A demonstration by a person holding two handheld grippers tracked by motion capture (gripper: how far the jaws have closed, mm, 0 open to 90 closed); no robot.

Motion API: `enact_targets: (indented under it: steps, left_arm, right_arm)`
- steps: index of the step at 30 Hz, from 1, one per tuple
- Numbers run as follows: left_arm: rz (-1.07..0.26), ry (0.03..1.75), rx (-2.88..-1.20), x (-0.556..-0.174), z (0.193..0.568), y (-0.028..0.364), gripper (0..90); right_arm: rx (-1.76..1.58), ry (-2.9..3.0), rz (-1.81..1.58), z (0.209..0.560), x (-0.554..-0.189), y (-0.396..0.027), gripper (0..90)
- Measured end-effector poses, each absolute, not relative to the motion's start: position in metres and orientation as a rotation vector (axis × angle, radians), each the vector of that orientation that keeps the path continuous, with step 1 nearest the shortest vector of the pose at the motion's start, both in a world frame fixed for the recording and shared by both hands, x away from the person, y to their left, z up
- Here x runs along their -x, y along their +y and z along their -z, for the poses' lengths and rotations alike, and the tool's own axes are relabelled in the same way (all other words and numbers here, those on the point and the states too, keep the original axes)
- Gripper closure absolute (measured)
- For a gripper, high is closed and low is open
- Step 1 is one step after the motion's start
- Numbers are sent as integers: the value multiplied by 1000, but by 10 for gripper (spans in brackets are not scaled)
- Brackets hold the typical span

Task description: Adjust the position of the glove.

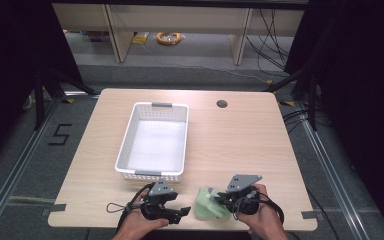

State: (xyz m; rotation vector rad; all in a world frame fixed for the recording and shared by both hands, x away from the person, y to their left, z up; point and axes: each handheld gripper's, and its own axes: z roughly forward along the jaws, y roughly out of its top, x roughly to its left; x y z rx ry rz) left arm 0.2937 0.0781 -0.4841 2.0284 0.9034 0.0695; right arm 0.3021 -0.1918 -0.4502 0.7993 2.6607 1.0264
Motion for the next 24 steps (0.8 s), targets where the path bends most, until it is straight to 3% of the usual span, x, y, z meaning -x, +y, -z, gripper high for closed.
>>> enact_targets:
  steps: [9, 10, 15, 24]
  left_arm:
    - [-46, 884, -2044, -291, 487, 72, 366]
    - [-53, 861, -2048, -290, 487, 70, 383]
    - [-43, 827, -2063, -289, 485, 61, 425]
    - [-72, 782, -2090, -292, 488, 44, 505]
  right_arm:
    - [-783, 2710, -975, 463, -299, -181, 772]
    - [-810, 2695, -1003, 465, -299, -181, 688]
    - [-846, 2671, -1027, 453, -296, -192, 575]
    - [-878, 2673, -1021, 459, -281, -215, 569]
